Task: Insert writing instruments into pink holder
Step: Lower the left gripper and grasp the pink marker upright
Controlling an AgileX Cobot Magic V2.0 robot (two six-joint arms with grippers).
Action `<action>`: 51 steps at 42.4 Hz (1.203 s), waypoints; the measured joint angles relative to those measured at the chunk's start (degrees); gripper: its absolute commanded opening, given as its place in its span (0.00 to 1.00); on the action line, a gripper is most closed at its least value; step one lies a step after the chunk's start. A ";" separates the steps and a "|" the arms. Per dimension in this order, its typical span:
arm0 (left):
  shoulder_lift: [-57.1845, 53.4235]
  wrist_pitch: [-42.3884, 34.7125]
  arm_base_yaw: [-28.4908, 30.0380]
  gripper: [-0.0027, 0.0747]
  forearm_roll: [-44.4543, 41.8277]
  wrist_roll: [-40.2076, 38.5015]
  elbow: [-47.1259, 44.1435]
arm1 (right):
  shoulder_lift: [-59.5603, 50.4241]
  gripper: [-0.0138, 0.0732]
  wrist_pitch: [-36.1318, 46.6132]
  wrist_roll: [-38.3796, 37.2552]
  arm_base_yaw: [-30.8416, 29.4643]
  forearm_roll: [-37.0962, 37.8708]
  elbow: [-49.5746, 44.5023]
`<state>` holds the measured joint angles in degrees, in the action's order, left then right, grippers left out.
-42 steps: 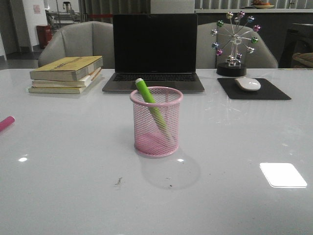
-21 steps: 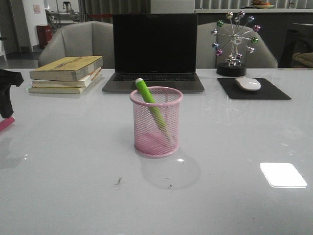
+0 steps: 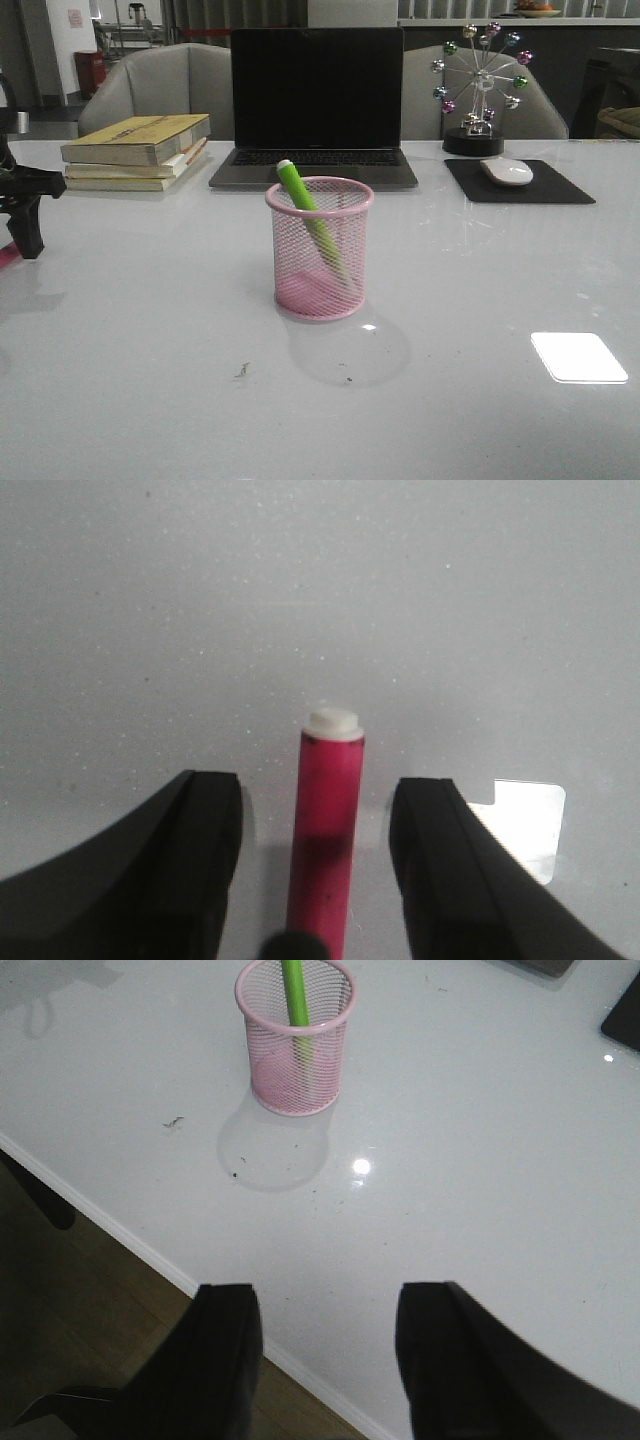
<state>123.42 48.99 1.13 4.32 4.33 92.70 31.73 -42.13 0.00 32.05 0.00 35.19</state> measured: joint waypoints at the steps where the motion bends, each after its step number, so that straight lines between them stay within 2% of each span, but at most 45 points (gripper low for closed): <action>1: 0.00 0.00 0.00 0.54 0.00 0.00 -0.01 | 0.00 0.66 0.00 0.00 0.00 0.00 0.00; 17: 0.13 0.30 0.00 0.53 -1.00 0.13 0.10 | 0.00 0.66 0.00 0.00 0.00 0.00 0.00; 37: 0.13 3.25 0.00 0.15 -1.31 1.42 0.10 | 0.00 0.66 0.00 0.00 0.00 0.00 0.00; 47: -0.79 2.71 0.00 0.15 -0.28 1.92 -0.16 | 0.00 0.66 0.00 0.00 0.00 0.00 0.00; 51: -4.21 0.03 0.00 0.15 2.38 4.35 -2.36 | 0.00 0.66 0.00 0.00 0.00 0.00 0.00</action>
<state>119.20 49.02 1.13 6.70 8.69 90.34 31.73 -42.13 0.00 32.05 0.00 35.19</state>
